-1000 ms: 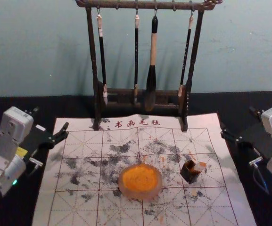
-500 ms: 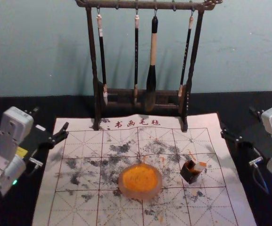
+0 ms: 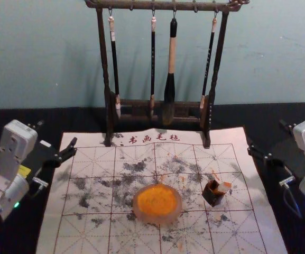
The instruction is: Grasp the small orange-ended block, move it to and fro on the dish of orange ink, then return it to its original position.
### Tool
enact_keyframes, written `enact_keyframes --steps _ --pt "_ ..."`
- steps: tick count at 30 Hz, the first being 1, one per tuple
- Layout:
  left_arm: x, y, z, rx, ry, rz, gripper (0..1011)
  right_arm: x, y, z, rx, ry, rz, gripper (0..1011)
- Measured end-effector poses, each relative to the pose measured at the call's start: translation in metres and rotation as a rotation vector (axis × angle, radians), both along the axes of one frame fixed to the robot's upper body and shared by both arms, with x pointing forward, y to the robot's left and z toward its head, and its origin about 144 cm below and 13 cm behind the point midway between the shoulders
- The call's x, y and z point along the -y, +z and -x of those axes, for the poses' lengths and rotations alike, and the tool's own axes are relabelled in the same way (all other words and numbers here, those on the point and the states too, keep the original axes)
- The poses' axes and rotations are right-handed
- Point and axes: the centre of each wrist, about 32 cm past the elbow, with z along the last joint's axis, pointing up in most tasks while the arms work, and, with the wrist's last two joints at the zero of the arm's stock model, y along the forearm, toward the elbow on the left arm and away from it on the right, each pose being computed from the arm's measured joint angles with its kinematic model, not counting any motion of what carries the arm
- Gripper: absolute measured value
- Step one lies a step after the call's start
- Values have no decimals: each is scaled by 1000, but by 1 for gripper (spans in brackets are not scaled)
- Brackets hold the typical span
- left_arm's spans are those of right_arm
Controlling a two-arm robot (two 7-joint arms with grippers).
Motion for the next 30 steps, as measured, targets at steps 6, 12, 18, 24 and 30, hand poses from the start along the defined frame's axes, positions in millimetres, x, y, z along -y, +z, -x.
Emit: enact_keyframes --steps 6,12,18,24,30 --pt "0 0 0 0 0 0 1001 0 0 0 0 0 0 1000" --pt "0 0 0 0 0 0 1001 4 1 -3 7 -8 -20 1000" --pt "0 0 0 0 0 0 1002 11 6 -6 7 8 -48 1000" --pt "0 0 0 0 0 0 1001 18 12 1 2 37 -79 1000" --pt "0 0 0 0 0 0 1001 28 18 14 7 95 -115 1000"
